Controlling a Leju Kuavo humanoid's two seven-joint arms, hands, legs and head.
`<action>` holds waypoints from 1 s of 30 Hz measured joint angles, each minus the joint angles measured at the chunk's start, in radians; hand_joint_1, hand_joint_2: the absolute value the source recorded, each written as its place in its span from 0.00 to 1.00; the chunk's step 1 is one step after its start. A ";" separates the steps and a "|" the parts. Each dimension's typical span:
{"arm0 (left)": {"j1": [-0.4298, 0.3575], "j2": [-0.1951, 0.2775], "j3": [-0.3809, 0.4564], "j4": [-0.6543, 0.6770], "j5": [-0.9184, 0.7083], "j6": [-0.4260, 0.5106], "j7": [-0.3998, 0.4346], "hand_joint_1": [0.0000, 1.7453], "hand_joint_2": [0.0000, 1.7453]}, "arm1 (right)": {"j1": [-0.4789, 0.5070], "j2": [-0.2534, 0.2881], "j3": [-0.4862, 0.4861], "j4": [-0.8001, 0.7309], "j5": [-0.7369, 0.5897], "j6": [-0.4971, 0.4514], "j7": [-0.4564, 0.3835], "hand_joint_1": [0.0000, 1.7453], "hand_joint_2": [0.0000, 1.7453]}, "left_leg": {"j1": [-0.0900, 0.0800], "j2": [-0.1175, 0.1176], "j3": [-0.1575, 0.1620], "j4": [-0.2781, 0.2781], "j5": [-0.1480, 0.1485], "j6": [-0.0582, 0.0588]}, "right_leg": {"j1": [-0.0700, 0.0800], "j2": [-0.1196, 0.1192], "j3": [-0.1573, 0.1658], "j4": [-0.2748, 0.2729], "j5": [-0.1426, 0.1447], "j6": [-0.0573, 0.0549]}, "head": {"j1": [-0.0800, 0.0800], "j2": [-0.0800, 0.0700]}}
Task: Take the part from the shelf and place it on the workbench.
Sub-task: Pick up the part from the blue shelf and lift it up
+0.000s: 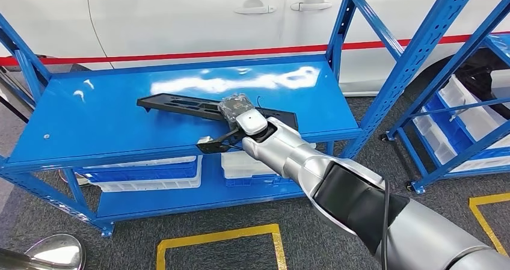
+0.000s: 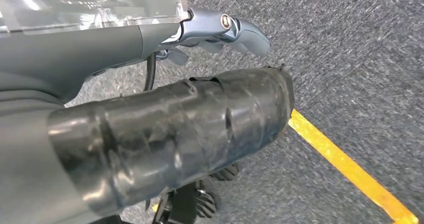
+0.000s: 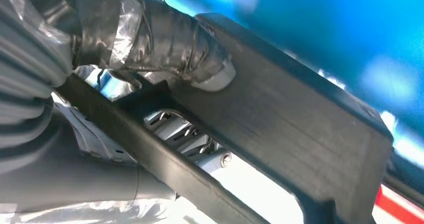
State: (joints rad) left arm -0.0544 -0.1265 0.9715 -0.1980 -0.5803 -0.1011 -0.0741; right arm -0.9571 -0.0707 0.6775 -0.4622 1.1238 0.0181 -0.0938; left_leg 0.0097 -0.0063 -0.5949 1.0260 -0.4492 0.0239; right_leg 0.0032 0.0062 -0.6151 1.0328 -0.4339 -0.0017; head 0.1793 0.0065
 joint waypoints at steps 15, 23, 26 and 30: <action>0.007 -0.003 0.049 -0.001 -0.018 0.039 -0.041 0.00 1.00 | -0.026 -0.013 -0.005 -0.563 0.028 0.114 0.012 1.00 1.00 | 0.000 0.000 -0.002 0.000 0.001 -0.001 | 0.000 0.000 -0.004 0.000 0.000 -0.001 | 0.000 0.000; 0.014 0.014 0.067 -0.009 -0.032 0.040 -0.031 0.00 1.00 | 0.000 -0.050 -0.009 -0.611 -0.005 0.059 -0.010 1.00 1.00 | 0.000 0.000 -0.003 0.000 0.000 0.000 | 0.000 0.000 -0.004 0.000 0.000 -0.001 | 0.000 0.000; 0.014 0.017 0.072 -0.010 -0.051 0.045 -0.029 0.00 1.00 | 0.011 -0.065 -0.009 -0.618 -0.015 0.061 -0.010 1.00 1.00 | 0.000 0.000 -0.003 0.000 0.000 0.000 | 0.000 0.000 -0.004 0.000 0.000 -0.001 | 0.000 0.000; 0.015 0.026 0.070 -0.011 -0.096 0.054 -0.039 0.00 1.00 | 0.031 -0.085 -0.013 -0.627 -0.022 0.061 -0.004 1.00 1.00 | 0.000 0.000 -0.003 0.000 0.000 0.000 | 0.000 -0.001 -0.004 0.000 0.000 -0.001 | 0.000 0.000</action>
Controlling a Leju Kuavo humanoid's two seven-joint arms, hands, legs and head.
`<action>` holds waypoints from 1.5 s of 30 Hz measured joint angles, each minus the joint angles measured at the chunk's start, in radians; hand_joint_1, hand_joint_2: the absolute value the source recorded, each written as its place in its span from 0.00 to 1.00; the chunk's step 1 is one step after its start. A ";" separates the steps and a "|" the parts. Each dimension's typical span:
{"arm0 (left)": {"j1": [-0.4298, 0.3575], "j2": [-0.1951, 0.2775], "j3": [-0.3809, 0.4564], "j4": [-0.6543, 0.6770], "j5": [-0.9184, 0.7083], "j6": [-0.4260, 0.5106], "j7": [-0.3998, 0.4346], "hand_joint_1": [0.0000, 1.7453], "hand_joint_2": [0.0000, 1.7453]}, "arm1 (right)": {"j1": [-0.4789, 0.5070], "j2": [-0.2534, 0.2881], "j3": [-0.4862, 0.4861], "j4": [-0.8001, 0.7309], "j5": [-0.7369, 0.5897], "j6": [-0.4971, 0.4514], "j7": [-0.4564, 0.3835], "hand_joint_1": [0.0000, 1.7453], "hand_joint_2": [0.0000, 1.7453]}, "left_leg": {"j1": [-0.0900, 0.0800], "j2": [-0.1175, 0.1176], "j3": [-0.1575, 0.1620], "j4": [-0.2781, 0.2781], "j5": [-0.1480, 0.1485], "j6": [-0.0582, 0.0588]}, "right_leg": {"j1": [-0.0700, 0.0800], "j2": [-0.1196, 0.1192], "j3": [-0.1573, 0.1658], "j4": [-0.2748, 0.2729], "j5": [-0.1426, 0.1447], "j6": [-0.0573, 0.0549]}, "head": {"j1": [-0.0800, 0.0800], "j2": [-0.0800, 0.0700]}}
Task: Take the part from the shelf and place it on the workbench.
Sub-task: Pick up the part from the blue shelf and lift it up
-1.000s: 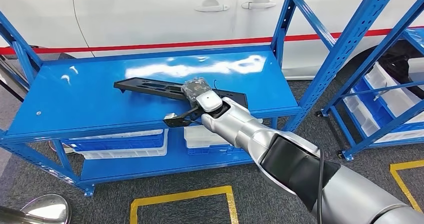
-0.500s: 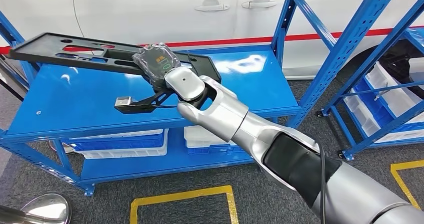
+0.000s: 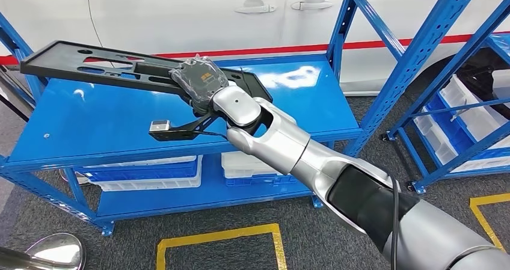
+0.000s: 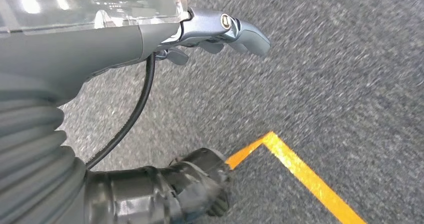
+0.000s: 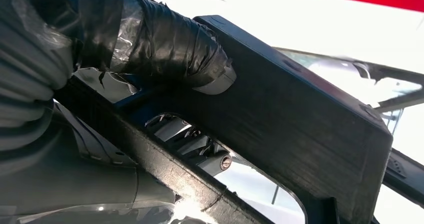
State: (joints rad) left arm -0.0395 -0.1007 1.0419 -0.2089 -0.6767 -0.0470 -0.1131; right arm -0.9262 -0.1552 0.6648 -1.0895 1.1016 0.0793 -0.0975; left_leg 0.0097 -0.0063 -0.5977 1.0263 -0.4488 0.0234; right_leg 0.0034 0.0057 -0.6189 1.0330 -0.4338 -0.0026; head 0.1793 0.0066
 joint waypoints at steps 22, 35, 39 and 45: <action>-0.011 -0.008 0.005 -0.001 0.005 -0.066 -0.079 0.00 1.00 | -0.020 -0.043 -0.037 -0.120 0.126 0.059 0.022 1.00 1.00 | 0.000 0.000 -0.001 0.000 0.000 0.000 | 0.000 0.000 -0.001 0.000 0.001 -0.001 | 0.000 0.000; -0.015 -0.013 0.010 -0.001 -0.025 -0.059 -0.079 0.00 1.00 | -0.141 -0.073 0.060 -0.145 0.206 0.064 -0.040 1.00 1.00 | 0.000 0.000 -0.001 0.000 0.000 0.000 | 0.000 0.000 0.000 0.000 0.001 -0.001 | 0.000 0.000; -0.012 -0.013 0.013 -0.001 -0.037 -0.062 -0.064 0.00 1.00 | -0.129 -0.082 0.084 -0.131 0.193 0.016 -0.035 1.00 1.00 | -0.001 0.000 -0.001 0.001 0.000 0.000 | -0.001 0.000 0.000 0.000 0.001 0.000 | 0.000 0.000; -0.014 -0.010 0.026 -0.001 -0.049 -0.032 -0.032 0.00 1.00 | -0.141 -0.089 0.131 -0.109 0.131 0.015 -0.036 1.00 1.00 | -0.005 -0.001 -0.003 0.005 -0.001 0.002 | -0.006 0.000 0.000 -0.001 0.002 0.001 | 0.000 0.000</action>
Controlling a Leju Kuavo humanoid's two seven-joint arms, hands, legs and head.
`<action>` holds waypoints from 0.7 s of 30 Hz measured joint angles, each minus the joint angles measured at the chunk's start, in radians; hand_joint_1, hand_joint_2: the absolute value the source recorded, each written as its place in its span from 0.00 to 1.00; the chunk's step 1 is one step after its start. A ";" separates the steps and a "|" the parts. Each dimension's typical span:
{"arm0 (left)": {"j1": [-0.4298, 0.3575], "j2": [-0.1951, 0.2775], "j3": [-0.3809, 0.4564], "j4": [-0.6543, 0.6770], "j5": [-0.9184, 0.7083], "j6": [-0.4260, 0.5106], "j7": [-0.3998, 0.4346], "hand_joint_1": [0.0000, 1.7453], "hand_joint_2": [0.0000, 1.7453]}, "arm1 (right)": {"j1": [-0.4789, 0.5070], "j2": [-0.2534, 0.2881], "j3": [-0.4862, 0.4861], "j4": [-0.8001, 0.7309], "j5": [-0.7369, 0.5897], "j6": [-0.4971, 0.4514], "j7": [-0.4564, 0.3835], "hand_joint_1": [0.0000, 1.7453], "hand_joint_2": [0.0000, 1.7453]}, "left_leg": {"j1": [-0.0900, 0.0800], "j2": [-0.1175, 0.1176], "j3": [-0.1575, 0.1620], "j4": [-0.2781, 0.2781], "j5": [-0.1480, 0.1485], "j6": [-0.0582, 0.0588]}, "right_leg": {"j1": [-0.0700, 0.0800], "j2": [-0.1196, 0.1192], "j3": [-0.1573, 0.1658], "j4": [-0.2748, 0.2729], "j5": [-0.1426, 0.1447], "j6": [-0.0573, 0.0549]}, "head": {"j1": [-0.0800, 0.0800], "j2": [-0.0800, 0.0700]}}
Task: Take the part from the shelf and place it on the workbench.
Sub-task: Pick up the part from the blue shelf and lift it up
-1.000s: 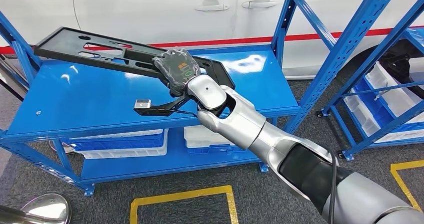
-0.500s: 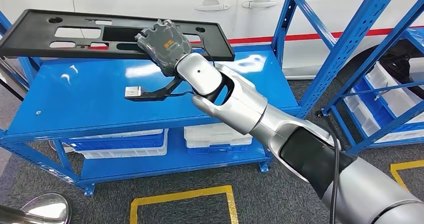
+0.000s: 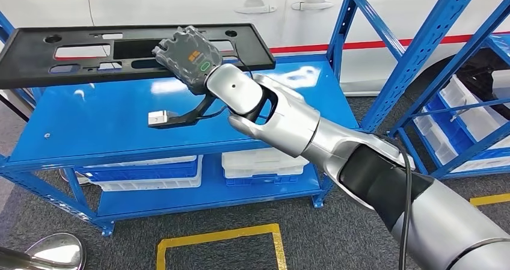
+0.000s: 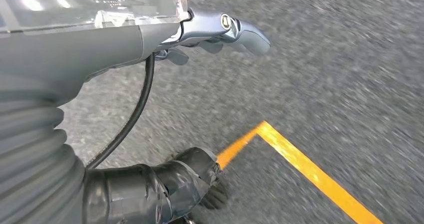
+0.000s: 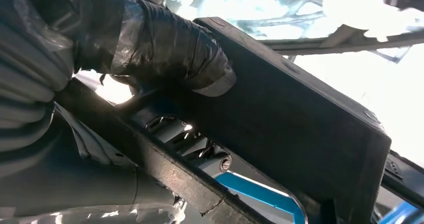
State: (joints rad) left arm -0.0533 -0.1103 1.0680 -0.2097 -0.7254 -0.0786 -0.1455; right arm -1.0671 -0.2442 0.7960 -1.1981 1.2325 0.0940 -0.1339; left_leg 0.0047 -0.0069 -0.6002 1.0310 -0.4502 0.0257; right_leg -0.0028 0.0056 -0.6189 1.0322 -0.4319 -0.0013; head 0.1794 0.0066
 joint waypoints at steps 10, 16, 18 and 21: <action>0.008 0.014 0.008 -0.005 -0.008 0.012 0.021 0.00 1.00 | 0.050 -0.001 0.011 0.075 -0.011 -0.054 -0.005 1.00 1.00 | 0.010 0.007 0.001 -0.018 0.022 0.021 | -0.008 -0.001 -0.079 0.201 -0.132 0.025 | 0.000 0.000; 0.008 0.014 0.010 -0.005 -0.009 0.018 0.023 0.00 1.00 | 0.057 -0.001 0.014 0.100 -0.018 -0.048 -0.013 1.00 1.00 | 0.017 0.005 -0.013 0.002 0.019 0.007 | -0.024 -0.004 0.009 0.074 -0.049 0.033 | 0.000 0.000; 0.008 0.014 0.011 -0.005 -0.009 0.019 0.023 0.00 1.00 | 0.055 0.000 0.014 0.105 -0.019 -0.045 -0.015 1.00 1.00 | 0.016 0.003 -0.018 0.005 0.023 -0.008 | -0.017 -0.002 0.032 0.022 -0.039 0.024 | 0.000 0.000; 0.008 0.014 0.012 -0.005 -0.009 0.020 0.024 0.00 1.00 | 0.053 0.002 0.014 0.113 -0.022 -0.044 -0.016 1.00 1.00 | 0.019 0.001 -0.027 0.008 0.023 -0.029 | -0.014 -0.002 0.023 0.013 -0.024 -0.001 | 0.000 0.000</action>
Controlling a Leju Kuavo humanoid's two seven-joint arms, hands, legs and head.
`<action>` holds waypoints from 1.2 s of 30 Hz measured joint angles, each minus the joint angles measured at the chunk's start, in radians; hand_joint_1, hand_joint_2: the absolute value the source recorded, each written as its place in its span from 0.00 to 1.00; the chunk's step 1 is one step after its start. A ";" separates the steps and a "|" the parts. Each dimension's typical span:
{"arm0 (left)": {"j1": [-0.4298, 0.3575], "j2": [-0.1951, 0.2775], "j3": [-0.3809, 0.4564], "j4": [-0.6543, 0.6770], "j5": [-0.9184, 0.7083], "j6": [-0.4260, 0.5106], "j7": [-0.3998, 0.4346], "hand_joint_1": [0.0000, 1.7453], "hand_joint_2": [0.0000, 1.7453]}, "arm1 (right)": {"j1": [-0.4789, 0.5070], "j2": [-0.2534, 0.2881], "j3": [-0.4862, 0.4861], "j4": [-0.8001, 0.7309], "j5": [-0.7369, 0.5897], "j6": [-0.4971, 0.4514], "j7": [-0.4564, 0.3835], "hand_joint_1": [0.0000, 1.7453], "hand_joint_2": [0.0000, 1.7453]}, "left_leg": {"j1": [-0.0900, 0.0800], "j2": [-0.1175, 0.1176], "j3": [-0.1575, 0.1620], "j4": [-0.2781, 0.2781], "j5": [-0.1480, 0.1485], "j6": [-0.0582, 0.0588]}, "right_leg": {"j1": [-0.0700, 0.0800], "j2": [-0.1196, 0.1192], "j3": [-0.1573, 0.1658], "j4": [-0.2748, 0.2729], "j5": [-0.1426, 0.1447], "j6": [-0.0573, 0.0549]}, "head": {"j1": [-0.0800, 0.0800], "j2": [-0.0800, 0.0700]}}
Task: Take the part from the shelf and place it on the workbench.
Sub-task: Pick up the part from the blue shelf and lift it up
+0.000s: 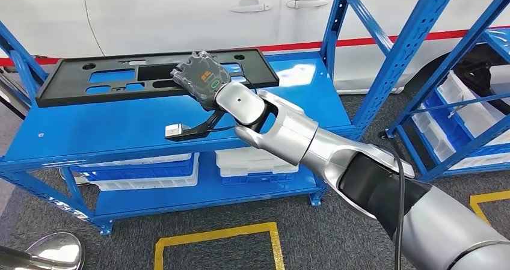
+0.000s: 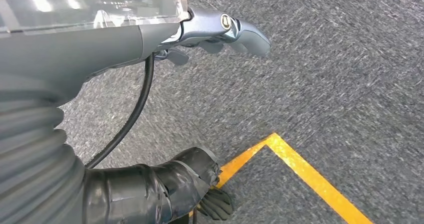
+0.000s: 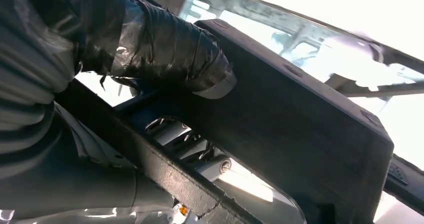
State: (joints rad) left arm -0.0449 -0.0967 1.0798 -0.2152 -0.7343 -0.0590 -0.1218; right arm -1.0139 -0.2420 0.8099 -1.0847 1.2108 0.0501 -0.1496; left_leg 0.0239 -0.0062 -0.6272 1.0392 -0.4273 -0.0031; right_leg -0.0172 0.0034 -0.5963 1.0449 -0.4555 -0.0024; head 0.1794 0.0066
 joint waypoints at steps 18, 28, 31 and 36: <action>-0.006 0.006 0.014 -0.003 -0.002 0.005 0.000 0.00 1.00 | -0.006 0.012 0.001 0.024 -0.008 0.002 -0.003 1.00 1.00 | -0.003 0.009 0.071 -0.030 -0.030 0.037 | 0.008 -0.001 -0.121 0.087 -0.011 0.018 | 0.000 0.000; -0.006 0.004 0.016 -0.003 -0.003 0.005 0.001 0.00 1.00 | -0.006 0.014 0.000 0.033 -0.014 0.003 -0.006 1.00 1.00 | -0.006 0.009 -0.046 -0.010 0.060 0.015 | 0.014 -0.001 0.067 -0.003 -0.058 0.005 | 0.000 0.000; -0.006 0.004 0.016 -0.003 -0.003 0.003 -0.003 0.00 1.00 | -0.010 0.016 0.000 0.034 -0.017 0.005 -0.006 1.00 1.00 | -0.004 0.007 -0.057 -0.007 0.062 -0.003 | 0.012 -0.003 0.054 -0.019 -0.034 -0.019 | 0.000 0.000; -0.006 0.006 0.017 -0.003 -0.003 -0.003 -0.019 0.00 1.00 | -0.014 0.022 0.001 0.035 -0.023 0.006 -0.006 1.00 1.00 | -0.002 0.006 -0.134 0.244 -0.115 -0.025 | 0.008 -0.006 0.002 -0.028 0.017 -0.041 | 0.000 0.000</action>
State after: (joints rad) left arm -0.0507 -0.0906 1.0968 -0.2182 -0.7378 -0.0622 -0.1408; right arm -1.0276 -0.2205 0.8104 -1.0495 1.1880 0.0565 -0.1558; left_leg 0.0219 -0.0005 -0.7607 1.2832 -0.5419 -0.0283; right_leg -0.0092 -0.0023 -0.5940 1.0170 -0.4381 -0.0431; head 0.1789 0.0066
